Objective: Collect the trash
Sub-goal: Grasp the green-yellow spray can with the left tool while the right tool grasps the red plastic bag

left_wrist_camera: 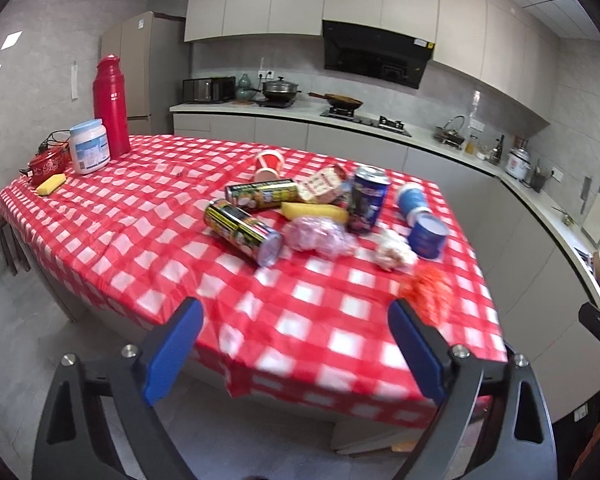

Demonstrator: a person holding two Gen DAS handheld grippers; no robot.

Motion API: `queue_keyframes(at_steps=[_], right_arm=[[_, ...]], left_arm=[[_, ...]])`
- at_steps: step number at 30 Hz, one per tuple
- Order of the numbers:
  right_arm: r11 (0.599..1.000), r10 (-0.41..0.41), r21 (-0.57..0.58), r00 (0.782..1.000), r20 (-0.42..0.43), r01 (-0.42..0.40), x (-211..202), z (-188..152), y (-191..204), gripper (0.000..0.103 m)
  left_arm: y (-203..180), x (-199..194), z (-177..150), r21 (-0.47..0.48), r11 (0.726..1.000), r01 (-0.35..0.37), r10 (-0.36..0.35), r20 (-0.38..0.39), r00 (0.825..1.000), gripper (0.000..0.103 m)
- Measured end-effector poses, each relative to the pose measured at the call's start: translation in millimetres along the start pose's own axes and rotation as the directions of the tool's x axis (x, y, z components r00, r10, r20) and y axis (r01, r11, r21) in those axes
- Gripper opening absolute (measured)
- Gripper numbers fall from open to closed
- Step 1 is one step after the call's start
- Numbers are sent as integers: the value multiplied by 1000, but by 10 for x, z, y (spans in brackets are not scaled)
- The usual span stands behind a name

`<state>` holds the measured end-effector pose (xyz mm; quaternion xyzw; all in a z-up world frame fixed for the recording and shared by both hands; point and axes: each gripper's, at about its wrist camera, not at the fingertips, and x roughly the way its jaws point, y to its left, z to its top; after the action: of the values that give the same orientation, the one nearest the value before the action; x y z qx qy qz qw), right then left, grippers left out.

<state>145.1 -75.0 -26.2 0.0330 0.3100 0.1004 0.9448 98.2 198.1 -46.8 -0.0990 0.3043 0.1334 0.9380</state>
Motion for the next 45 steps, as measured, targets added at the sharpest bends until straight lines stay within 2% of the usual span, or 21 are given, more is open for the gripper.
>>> queue_keyframes(at_steps=[6, 13, 20, 24, 31, 34, 40, 45], right_arm=[[1000, -11, 11, 1000, -27, 11, 648, 129, 329, 76], [998, -49, 32, 993, -108, 52, 1428, 92, 494, 76], [999, -35, 25, 992, -124, 39, 1741, 83, 625, 76], [1000, -22, 12, 988, -155, 24, 1959, 78, 715, 76], [999, -21, 21, 983, -182, 25, 2137, 43, 758, 76], [999, -18, 30, 983, -180, 24, 2169, 45, 761, 76], [999, -11, 28, 979, -203, 17, 2230, -23, 794, 76], [1000, -21, 15, 973, -229, 25, 2341, -45, 806, 76]], left_arm=[[212, 514, 186, -4, 1000, -13, 13, -23, 1000, 94], [344, 1172, 329, -35, 999, -29, 27, -50, 998, 94], [244, 1519, 380, 0, 1000, -30, 30, -83, 996, 94], [204, 1771, 407, 4, 998, -59, 59, -109, 992, 94], [357, 1929, 422, 1, 997, -71, 71, -132, 989, 92], [512, 1832, 420, 7, 995, -97, 98, -121, 988, 89], [753, 1652, 469, -47, 990, -135, 131, -79, 988, 86], [744, 1941, 497, -43, 987, -154, 146, -142, 979, 84]])
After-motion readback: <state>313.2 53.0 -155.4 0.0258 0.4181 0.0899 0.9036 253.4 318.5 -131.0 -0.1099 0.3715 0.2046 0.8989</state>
